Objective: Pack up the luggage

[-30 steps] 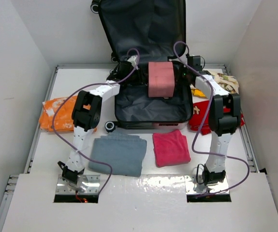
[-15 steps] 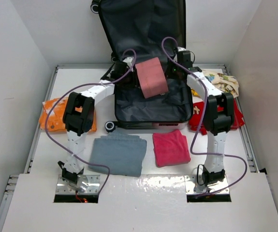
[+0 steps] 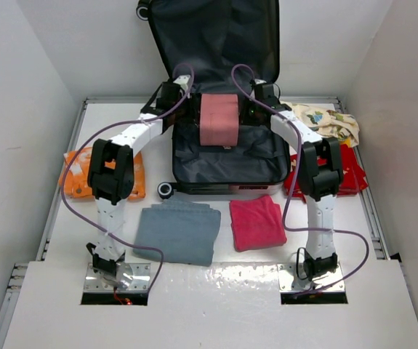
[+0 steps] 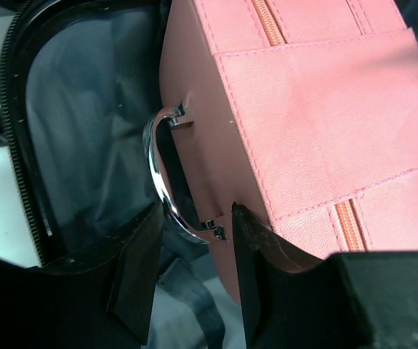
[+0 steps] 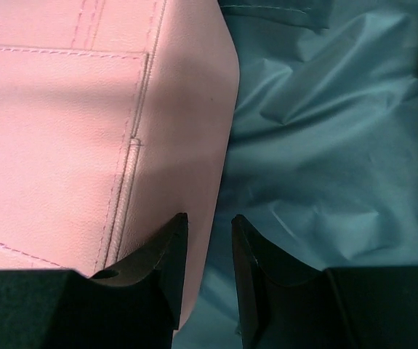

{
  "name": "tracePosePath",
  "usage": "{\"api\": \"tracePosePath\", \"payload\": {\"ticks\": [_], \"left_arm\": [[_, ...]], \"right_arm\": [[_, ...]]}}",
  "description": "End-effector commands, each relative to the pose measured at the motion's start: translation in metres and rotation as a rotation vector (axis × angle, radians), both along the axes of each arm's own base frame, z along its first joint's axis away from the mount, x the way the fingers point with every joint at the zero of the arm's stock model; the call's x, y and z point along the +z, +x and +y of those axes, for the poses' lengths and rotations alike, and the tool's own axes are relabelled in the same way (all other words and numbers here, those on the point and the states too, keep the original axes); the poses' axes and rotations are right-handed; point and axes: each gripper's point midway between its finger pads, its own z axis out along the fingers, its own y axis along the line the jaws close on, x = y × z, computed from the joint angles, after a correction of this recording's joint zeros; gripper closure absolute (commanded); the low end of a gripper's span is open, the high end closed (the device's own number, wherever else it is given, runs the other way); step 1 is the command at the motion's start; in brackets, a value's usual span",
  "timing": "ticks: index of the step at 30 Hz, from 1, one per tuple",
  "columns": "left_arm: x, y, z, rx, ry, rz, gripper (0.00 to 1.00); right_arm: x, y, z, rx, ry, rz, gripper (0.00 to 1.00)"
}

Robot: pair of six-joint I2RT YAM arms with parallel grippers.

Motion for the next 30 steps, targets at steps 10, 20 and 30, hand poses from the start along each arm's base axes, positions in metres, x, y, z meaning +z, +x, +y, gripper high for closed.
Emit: {"api": "tracePosePath", "payload": {"ticks": [10, 20, 30], "left_arm": [[0.057, -0.009, -0.01, -0.051, -0.048, -0.114, 0.53], [0.071, -0.01, 0.017, 0.055, -0.036, -0.144, 0.49], [0.113, 0.001, 0.064, 0.187, -0.051, -0.262, 0.24]], "right_arm": [[0.013, 0.007, 0.085, 0.149, 0.128, -0.027, 0.66], [0.006, 0.001, 0.115, 0.192, 0.152, -0.018, 0.65], [0.002, 0.0, 0.114, 0.179, 0.134, -0.007, 0.59]]}}
